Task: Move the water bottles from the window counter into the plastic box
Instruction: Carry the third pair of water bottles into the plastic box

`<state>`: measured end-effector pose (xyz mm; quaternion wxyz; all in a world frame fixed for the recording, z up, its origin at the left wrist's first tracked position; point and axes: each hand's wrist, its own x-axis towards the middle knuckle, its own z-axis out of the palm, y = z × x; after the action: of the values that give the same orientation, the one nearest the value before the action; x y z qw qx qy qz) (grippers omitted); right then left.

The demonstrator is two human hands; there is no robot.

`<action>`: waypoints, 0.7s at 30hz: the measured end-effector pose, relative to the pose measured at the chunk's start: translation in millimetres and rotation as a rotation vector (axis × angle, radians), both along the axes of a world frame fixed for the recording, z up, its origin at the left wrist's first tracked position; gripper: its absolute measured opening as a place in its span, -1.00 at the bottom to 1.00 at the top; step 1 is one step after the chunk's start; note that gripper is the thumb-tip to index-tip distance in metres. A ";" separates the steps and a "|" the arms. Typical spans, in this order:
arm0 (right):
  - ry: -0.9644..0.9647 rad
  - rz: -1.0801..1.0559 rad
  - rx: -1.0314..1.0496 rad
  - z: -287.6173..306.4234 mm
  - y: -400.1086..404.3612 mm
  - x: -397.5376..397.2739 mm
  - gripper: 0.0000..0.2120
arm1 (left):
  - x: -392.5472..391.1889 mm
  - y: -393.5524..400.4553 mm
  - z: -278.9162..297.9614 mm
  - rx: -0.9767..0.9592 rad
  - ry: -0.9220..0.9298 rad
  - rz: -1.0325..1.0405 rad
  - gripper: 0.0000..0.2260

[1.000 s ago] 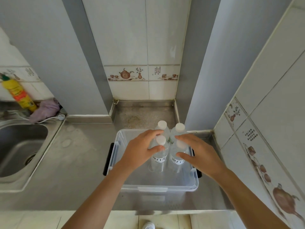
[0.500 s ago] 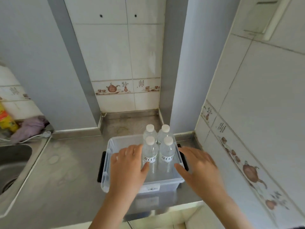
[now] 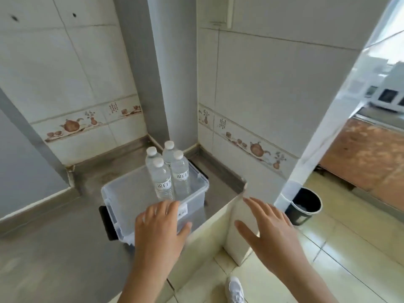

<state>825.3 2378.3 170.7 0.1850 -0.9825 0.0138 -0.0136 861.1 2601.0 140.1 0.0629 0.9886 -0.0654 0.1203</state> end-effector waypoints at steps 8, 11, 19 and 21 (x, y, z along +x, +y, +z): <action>-0.057 -0.340 -0.023 3.4 -55.4 -79.4 -0.41 | -12.0 -74.6 12.9 0.019 -0.035 -0.287 -0.50; -0.092 -0.465 -0.034 0.0 -83.7 -104.2 -0.40 | -17.5 -117.5 14.5 0.025 -0.027 -0.402 -0.50; -0.108 -0.736 -0.077 -3.5 -196.1 -191.9 -0.39 | -53.9 -275.7 5.0 0.059 -0.016 -0.694 -0.52; -0.089 -0.800 -0.072 -3.5 -230.1 -218.8 -0.37 | -72.2 -322.3 3.8 0.067 -0.024 -0.776 -0.52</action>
<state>606.5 2148.1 167.2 0.1310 -0.9040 0.3866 -0.1274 788.9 2278.8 143.9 0.0707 0.8905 -0.4389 0.0969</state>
